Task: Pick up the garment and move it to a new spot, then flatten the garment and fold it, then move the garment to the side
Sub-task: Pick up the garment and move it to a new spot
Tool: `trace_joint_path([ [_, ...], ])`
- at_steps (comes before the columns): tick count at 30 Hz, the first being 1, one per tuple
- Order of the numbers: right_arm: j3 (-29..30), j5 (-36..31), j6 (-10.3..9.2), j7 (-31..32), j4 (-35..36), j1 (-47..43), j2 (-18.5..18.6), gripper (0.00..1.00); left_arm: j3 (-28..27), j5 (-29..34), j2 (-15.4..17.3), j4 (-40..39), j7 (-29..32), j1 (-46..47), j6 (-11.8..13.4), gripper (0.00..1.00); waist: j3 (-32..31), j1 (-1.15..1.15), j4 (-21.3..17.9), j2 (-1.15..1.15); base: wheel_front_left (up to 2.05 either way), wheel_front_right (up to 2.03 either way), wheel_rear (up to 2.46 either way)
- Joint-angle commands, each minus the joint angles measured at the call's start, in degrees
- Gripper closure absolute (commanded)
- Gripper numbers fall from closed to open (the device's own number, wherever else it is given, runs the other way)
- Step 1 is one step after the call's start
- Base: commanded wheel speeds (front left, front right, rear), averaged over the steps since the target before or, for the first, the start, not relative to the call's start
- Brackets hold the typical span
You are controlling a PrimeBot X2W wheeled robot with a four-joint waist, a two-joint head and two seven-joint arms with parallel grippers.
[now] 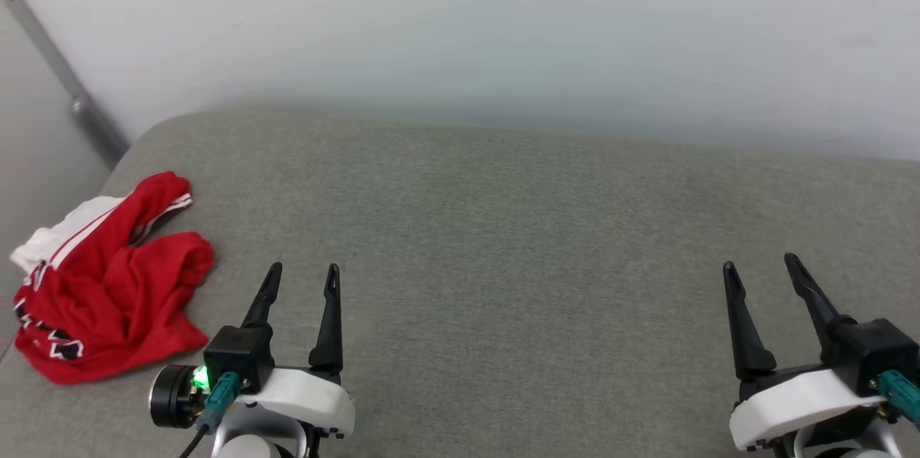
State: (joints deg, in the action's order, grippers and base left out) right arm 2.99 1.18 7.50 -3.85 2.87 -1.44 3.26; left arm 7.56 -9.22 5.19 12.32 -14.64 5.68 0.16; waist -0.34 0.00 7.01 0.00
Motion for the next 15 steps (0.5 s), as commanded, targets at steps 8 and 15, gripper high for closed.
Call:
trace_joint_path([
  [8, -2.5, -0.6, -0.02, -0.5, 0.8, 0.6, -0.4, 0.0, -3.5, 0.5, -0.3, 0.6, -0.7, 0.6, 0.6, 0.0, 0.8, 0.0, 12.7, 0.0, 0.0, 0.0, 0.0],
  [15, -3.6, 1.3, -0.02, -0.4, 0.8, 1.1, -0.4, 0.0, -6.6, -0.6, -1.0, 0.9, -0.6, 0.3, 0.0, 0.0, 1.3, 0.0, 21.2, 0.0, 0.0, 0.0, 0.0],
])
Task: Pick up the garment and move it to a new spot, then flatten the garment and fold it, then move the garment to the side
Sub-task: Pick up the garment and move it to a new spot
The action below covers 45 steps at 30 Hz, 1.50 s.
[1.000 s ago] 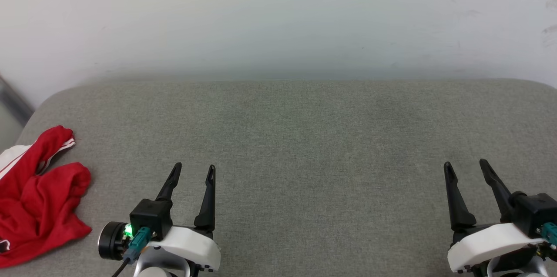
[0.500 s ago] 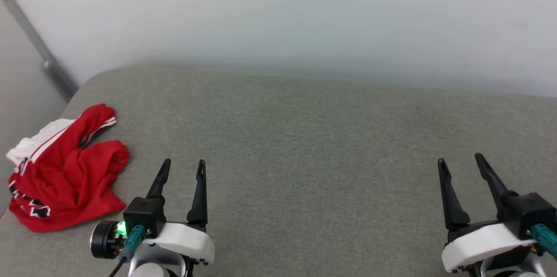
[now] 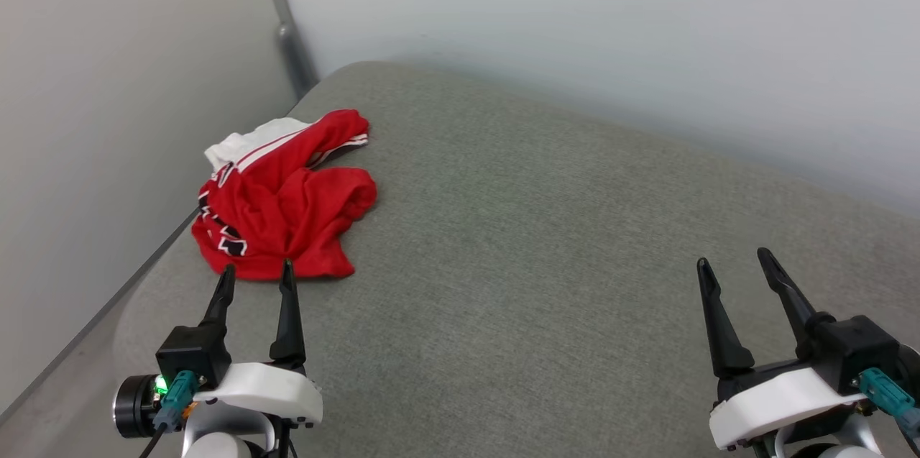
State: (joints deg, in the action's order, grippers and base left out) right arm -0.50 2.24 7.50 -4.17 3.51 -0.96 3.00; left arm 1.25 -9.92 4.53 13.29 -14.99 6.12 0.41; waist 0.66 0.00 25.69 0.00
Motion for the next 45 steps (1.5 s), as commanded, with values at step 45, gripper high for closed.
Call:
trace_joint_path([
  [45, -1.9, 3.0, -0.02, 3.6, 5.2, 15.5, 4.9, 0.0, -10.4, -13.8, 23.2, 24.1, 46.8, 38.1, -7.1, 0.0, 27.3, 0.0, -15.5, 0.0, 0.0, 0.0, 0.0],
])
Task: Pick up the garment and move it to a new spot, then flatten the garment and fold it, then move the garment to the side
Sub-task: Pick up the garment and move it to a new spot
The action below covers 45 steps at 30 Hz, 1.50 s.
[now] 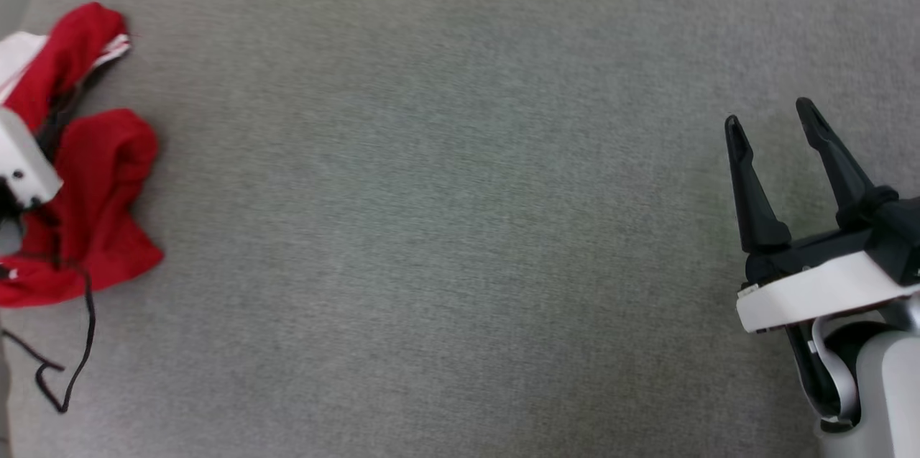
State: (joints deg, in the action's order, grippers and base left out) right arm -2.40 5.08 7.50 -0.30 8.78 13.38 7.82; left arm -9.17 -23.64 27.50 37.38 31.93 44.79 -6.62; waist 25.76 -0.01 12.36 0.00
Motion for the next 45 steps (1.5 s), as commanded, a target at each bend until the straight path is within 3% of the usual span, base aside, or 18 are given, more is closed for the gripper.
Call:
trace_joint_path([
  [1, -0.1, 0.7, -0.02, -0.3, -0.5, 1.3, -0.3, 0.0, -0.3, -0.7, 0.9, 1.0, 2.4, -1.2, -0.1, 0.0, 2.6, 0.01, -2.5, 0.0, 0.0, 0.0, 0.0],
  [5, -0.4, 1.1, -0.02, -0.8, -1.3, 2.3, -0.3, 0.0, -2.4, -4.4, 1.7, 4.6, 11.1, -3.8, 0.5, 0.0, 3.7, 0.01, -3.2, 0.0, 0.0, 0.0, 0.0],
  [9, -0.6, 1.3, -0.02, -1.1, -2.2, 3.2, -0.1, 0.0, -4.4, -7.7, -1.0, 6.7, 16.4, -7.4, 2.5, 0.02, 4.0, 0.01, -3.6, 0.0, 0.0, 0.0, 0.0],
  [10, -0.5, 1.4, -0.02, -1.1, -2.2, 3.3, 0.0, 0.0, -4.6, -8.1, -1.5, 6.4, 16.5, -7.8, 2.8, 0.57, 4.1, 0.01, -3.6, 0.0, 0.0, 0.0, 0.0],
  [11, -0.4, 1.3, -0.02, -1.1, -2.3, 3.3, 0.1, 0.0, -4.6, -8.0, -1.7, 5.9, 15.9, -8.0, 3.0, 0.89, 4.1, 0.01, -3.6, 0.0, 0.0, 0.0, 0.0],
  [12, -0.3, 1.1, -0.02, -1.2, -2.4, 3.2, 0.2, 0.0, -4.5, -7.9, -1.8, 5.5, 15.5, -8.1, 3.2, 1.0, 3.9, 0.01, -3.6, 0.0, 0.0, 0.0, 0.0],
  [15, -0.1, 1.0, -0.02, -1.2, -2.6, 3.0, 0.2, 0.0, -4.4, -6.8, -1.6, 3.4, 12.3, -7.7, 4.2, 1.0, 3.1, 0.01, -3.4, 0.0, 0.0, 0.0, 0.0],
  [22, 0.7, 1.6, -0.02, -1.7, -3.7, 1.0, -1.0, 0.0, -4.7, -1.8, 1.7, -1.3, -2.1, -5.6, 7.3, 1.0, -2.3, 0.01, -3.0, 0.0, 0.0, 0.0, 0.0],
  [30, 2.4, 1.8, -0.02, -2.5, -5.1, -2.9, -3.0, 0.0, -2.4, 3.3, 2.7, -5.5, -17.6, -3.9, 7.3, 1.0, -11.9, 0.01, -3.1, 0.0, 0.0, 0.0, 0.0],
  [38, 3.4, 1.1, -0.02, -2.0, -5.6, -7.0, -4.3, 0.0, 2.1, 5.6, -0.8, -7.0, -26.1, -1.0, 6.2, 1.0, -19.6, 0.01, -5.6, 0.0, 0.0, 0.0, 0.0],
  [45, 3.3, 0.0, -0.02, -1.0, -5.6, -9.8, -4.8, 0.0, 7.1, 4.9, -8.2, -11.0, -28.1, -3.3, 4.6, 1.0, -23.5, 0.01, -10.3, 0.0, 0.0, 0.0, 0.0],
])
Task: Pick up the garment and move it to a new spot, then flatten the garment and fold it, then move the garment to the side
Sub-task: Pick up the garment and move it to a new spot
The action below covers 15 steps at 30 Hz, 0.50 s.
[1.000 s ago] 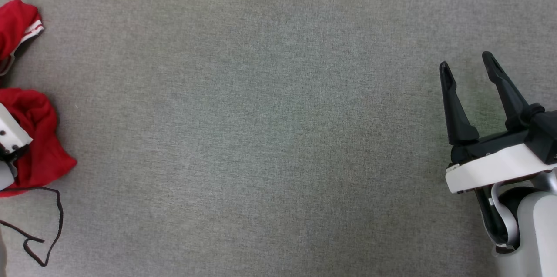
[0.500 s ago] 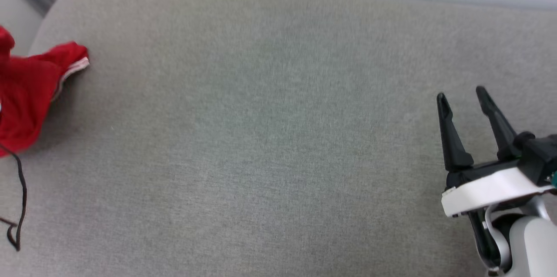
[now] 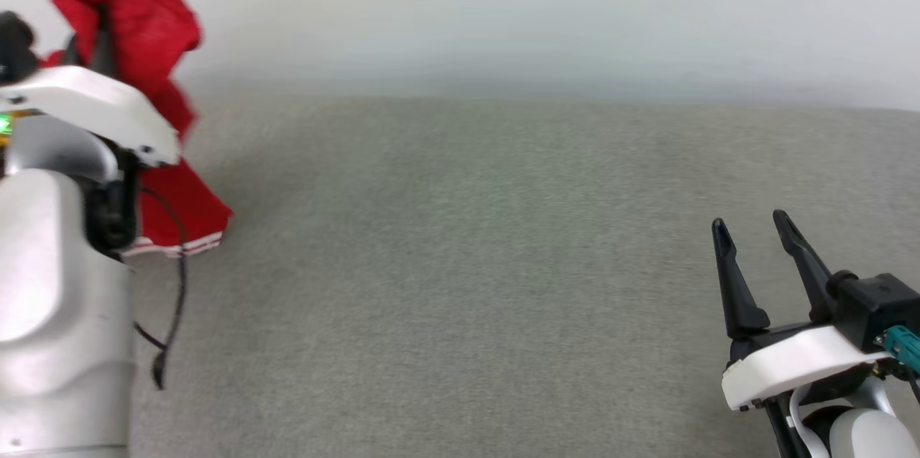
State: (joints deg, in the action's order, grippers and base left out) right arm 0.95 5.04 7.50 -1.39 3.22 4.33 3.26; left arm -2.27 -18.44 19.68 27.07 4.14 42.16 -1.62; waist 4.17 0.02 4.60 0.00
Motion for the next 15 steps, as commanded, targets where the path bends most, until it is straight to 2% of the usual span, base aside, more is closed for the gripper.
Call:
trace_joint_path([
  [1, 0.0, 0.2, -0.02, 0.2, 0.1, -1.0, -0.2, 0.0, 1.3, 0.0, -1.4, -1.3, -0.4, -1.1, -0.6, 1.0, -2.2, -0.02, -3.4, 0.0, 0.0, 0.0, 0.0],
  [10, 1.8, -1.0, -0.02, 1.6, 1.7, -2.8, -0.3, 0.0, 11.2, -1.7, -12.0, -8.3, 0.4, -6.7, -3.7, 1.0, -2.3, -0.02, -10.6, 0.0, 0.0, 0.0, 0.0],
  [15, 3.4, -1.2, -0.02, 1.9, 2.8, -3.2, -0.4, 0.0, 18.8, -3.1, -15.6, -11.4, 0.2, -12.6, -4.5, 1.0, 0.0, -0.02, -12.7, 0.0, 0.0, 0.0, 0.0],
])
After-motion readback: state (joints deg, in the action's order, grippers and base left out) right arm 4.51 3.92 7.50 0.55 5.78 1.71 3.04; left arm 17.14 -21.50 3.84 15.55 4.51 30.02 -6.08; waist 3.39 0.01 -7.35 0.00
